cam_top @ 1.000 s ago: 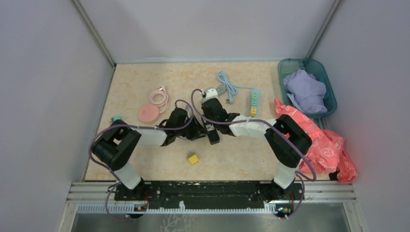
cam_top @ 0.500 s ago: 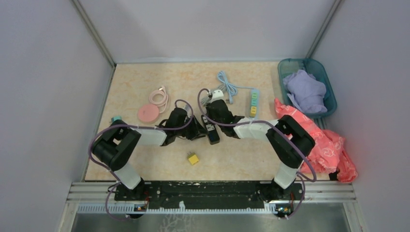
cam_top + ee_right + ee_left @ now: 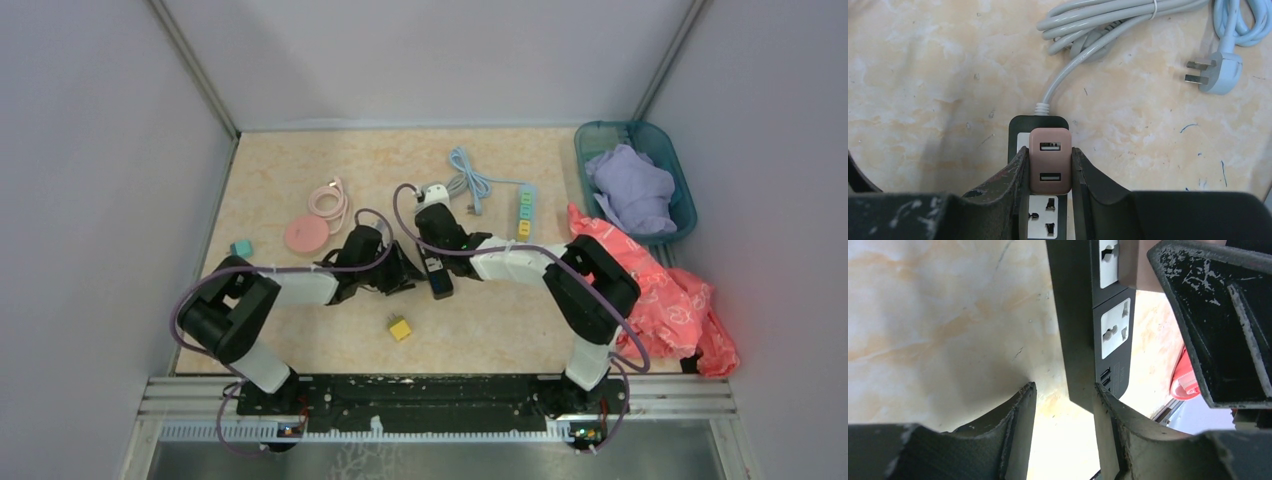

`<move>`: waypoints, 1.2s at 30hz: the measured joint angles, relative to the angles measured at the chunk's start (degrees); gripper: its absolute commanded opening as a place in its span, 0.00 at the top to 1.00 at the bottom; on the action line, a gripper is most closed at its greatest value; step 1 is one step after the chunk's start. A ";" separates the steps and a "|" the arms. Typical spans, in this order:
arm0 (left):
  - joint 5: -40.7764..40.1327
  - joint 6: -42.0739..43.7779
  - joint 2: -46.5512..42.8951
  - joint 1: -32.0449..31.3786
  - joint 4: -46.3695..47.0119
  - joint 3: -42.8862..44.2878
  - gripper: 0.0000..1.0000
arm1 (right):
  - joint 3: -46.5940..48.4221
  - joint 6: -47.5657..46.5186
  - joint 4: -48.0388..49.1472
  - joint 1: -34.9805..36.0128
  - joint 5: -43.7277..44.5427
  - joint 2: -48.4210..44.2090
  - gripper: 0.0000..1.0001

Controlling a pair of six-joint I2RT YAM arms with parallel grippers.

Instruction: Insert the plug

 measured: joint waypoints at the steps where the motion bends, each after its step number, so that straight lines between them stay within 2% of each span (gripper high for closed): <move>1: -0.13 0.13 -0.57 0.11 -0.42 -0.31 0.46 | 0.07 0.00 -0.20 0.09 0.22 0.00 0.93; 7: -2.60 0.90 -6.86 1.09 -5.14 -3.13 0.33 | 0.81 0.00 -2.14 0.39 0.87 -0.22 0.74; 10: -5.07 1.73 -10.80 1.75 -8.28 -4.13 0.29 | 0.70 0.00 -3.74 0.44 0.66 -1.29 0.59; 11: -5.99 1.95 -12.22 1.92 -9.31 -4.44 0.27 | 0.68 -0.07 -5.01 0.46 0.31 -1.84 0.49; 14: -8.35 2.84 -15.91 2.60 -11.96 -4.87 0.25 | -0.13 -0.50 -10.05 0.70 -1.40 -2.71 0.37; 20: -12.39 4.52 -21.59 4.28 -16.44 -5.44 0.20 | -1.22 -1.31 -14.60 1.14 -4.04 -8.55 0.33; 26: -15.02 6.19 -26.05 6.14 -20.37 -6.19 0.13 | -2.47 -1.05 -14.43 1.14 -5.03 -15.21 0.31; 36: -18.34 8.61 -33.83 9.77 -27.87 -6.21 0.01 | -8.74 1.62 -14.10 1.97 -7.32 -13.81 0.30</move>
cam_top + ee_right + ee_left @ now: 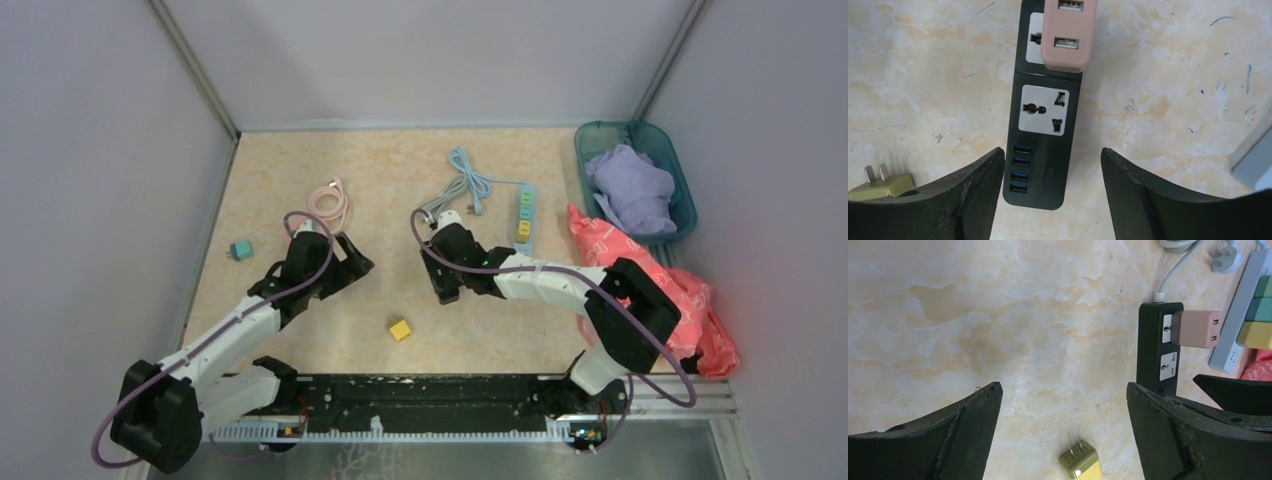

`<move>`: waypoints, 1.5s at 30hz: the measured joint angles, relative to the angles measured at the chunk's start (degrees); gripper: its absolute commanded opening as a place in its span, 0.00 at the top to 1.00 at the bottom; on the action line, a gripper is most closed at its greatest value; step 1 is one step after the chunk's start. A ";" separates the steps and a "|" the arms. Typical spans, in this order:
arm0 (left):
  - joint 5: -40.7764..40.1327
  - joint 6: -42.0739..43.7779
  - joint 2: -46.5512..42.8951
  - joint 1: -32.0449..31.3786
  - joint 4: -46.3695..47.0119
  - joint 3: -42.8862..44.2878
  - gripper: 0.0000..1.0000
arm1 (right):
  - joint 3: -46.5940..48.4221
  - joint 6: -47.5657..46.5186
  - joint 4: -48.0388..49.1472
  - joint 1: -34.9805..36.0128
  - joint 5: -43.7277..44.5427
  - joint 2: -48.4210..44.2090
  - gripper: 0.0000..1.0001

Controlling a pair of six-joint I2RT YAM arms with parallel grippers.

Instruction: Insert the plug

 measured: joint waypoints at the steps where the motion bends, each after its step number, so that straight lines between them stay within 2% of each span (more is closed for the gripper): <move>1: -0.48 0.22 -0.90 0.31 -0.79 0.00 0.00 | 0.00 0.15 0.13 0.26 0.00 0.55 0.30; 7: -2.82 1.16 -4.13 2.27 -4.92 0.00 0.00 | 0.00 1.31 2.19 1.09 0.70 4.68 0.31; 16: -3.80 2.14 -4.98 5.11 -8.17 0.13 0.00 | 1.25 3.26 2.80 1.27 4.98 9.64 0.46; 22: -3.67 2.36 -4.61 6.56 -9.33 1.40 0.00 | 1.20 3.98 2.58 -2.64 5.46 9.62 0.47; 28: -2.84 3.69 -3.02 8.83 -10.67 4.68 0.00 | 1.18 3.80 3.06 -10.47 5.84 9.62 0.45; 33: -0.98 6.23 -0.20 12.68 -12.41 8.59 0.00 | 1.18 2.89 3.43 -15.45 6.10 9.62 0.39; 39: 1.79 10.88 7.17 17.92 -13.94 15.67 0.01 | 0.79 1.16 4.04 -15.91 4.46 8.63 0.32; 45: 2.58 16.76 18.47 19.61 -17.90 27.10 0.04 | -4.87 -1.44 7.10 -15.91 0.90 -1.92 0.29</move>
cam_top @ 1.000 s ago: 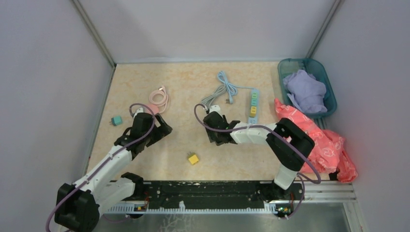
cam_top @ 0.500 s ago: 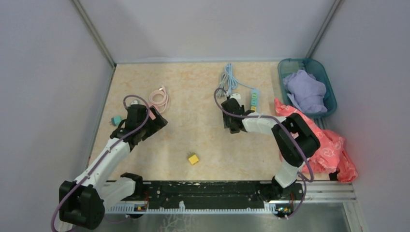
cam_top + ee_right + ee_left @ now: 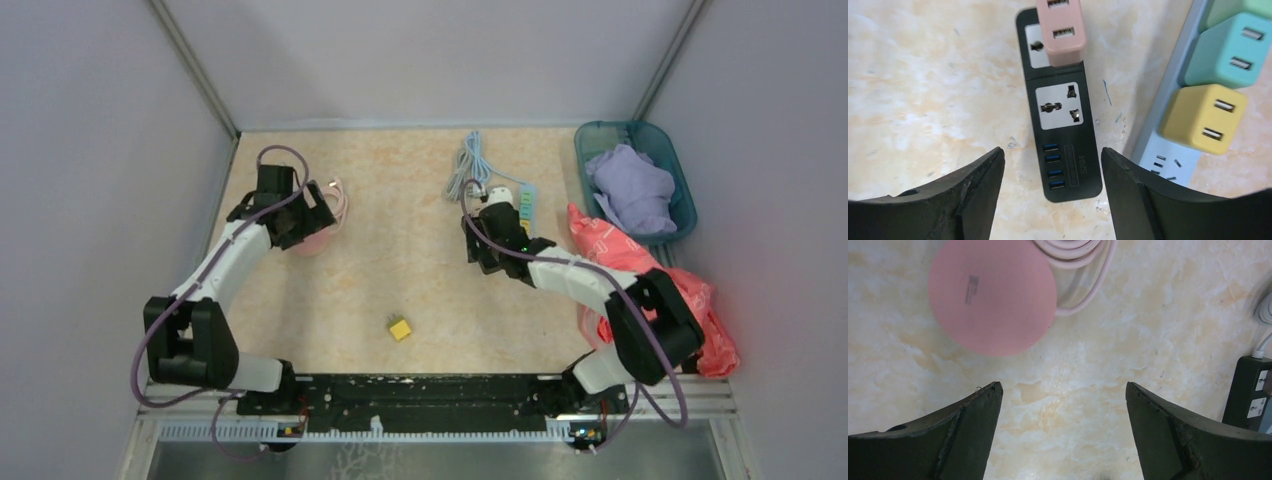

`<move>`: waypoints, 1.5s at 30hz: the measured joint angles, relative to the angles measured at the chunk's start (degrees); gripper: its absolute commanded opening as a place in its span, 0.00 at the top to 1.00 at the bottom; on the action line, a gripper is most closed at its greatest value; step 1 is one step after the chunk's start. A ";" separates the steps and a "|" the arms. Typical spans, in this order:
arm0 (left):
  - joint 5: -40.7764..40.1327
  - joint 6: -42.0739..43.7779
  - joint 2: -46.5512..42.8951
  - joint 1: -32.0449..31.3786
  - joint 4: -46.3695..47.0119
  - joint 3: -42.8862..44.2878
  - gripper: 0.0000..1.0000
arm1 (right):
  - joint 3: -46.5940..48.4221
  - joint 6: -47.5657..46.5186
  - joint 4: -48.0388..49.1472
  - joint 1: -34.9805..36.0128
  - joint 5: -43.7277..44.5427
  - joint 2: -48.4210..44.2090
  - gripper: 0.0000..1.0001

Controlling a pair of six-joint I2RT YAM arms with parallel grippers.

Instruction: Insert the plug

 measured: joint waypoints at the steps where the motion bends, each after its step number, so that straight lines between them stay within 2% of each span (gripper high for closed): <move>1: 0.33 1.03 1.75 0.00 -0.66 1.84 0.06 | -0.83 -0.22 0.42 0.00 -0.20 -1.99 0.29; 5: 0.59 4.31 8.81 -0.50 -3.65 8.72 0.11 | -5.53 -1.18 5.14 0.00 -1.38 -10.71 0.29; 10: -3.98 6.58 16.13 -2.73 -6.60 13.42 0.17 | -12.74 -1.33 12.81 0.00 -1.88 -16.96 0.29; 15: -12.20 7.54 24.52 -8.41 -10.45 20.68 0.21 | -18.88 -1.16 18.88 0.00 -1.73 -18.82 0.29; 20: -21.38 8.31 32.63 -13.97 -14.10 28.61 0.26 | -19.52 -1.05 21.49 0.00 -0.81 -18.91 0.29; 26: -30.38 8.94 40.33 -16.06 -17.44 35.71 0.35 | -20.17 -0.98 24.63 0.00 -0.46 -19.63 0.30; 33: -36.79 10.47 45.90 -16.31 -18.16 38.69 0.52 | -20.24 -1.01 24.65 0.00 -0.48 -19.58 0.30; 39: -39.41 11.02 49.46 -17.18 -18.78 39.98 0.84 | -20.24 -1.01 25.09 0.00 -0.70 -19.58 0.31; 45: -36.98 11.06 48.11 -17.68 -19.54 40.52 0.90 | -20.24 -1.03 25.49 0.00 -2.10 -19.34 0.31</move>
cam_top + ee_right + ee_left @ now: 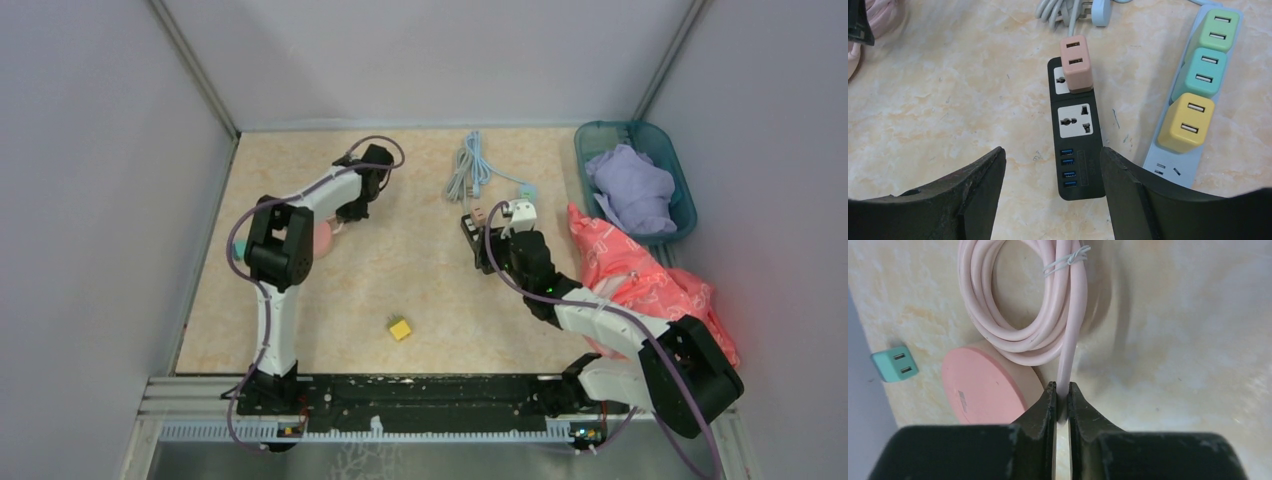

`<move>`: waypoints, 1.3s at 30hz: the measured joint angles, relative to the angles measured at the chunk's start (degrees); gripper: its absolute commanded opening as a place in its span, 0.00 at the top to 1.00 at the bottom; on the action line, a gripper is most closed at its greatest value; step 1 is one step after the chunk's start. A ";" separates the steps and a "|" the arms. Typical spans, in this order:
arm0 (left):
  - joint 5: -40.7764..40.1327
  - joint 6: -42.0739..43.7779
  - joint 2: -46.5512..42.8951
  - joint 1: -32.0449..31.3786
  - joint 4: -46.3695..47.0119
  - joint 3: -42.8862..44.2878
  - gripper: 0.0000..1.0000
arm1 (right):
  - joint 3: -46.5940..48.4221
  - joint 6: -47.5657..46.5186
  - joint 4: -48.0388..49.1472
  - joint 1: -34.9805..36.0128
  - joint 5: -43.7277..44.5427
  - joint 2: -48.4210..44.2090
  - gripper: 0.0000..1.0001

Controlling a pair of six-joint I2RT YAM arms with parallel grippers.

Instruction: Insert the plug

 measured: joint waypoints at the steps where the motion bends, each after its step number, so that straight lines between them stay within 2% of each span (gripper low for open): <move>1: 1.18 -0.09 -0.57 0.00 0.00 0.00 0.90 | 0.00 -0.02 0.00 0.00 -0.33 0.07 0.31; 9: 17.90 -2.58 -11.58 0.15 2.49 0.00 0.90 | 0.00 -0.28 0.24 0.00 -3.91 0.13 0.31; 17: 37.48 -9.05 -18.40 0.11 11.98 -2.58 0.91 | 0.00 -1.31 0.46 0.33 -5.35 0.13 0.31; 23: 50.93 -17.79 -20.26 0.15 23.02 -11.37 0.92 | 0.00 -2.16 0.46 0.81 -5.44 0.13 0.31; 29: 57.92 -24.63 -23.58 1.60 33.92 -22.77 0.93 | 0.02 -2.64 0.44 0.94 -5.44 0.13 0.31; 35: 62.77 -28.85 -32.57 8.52 42.03 -38.27 0.91 | 0.02 -2.97 0.44 1.62 -5.53 0.22 0.31; 39: 64.04 -30.05 -36.30 13.00 44.92 -44.46 0.89 | 0.04 -3.32 0.46 2.14 -5.57 0.44 0.31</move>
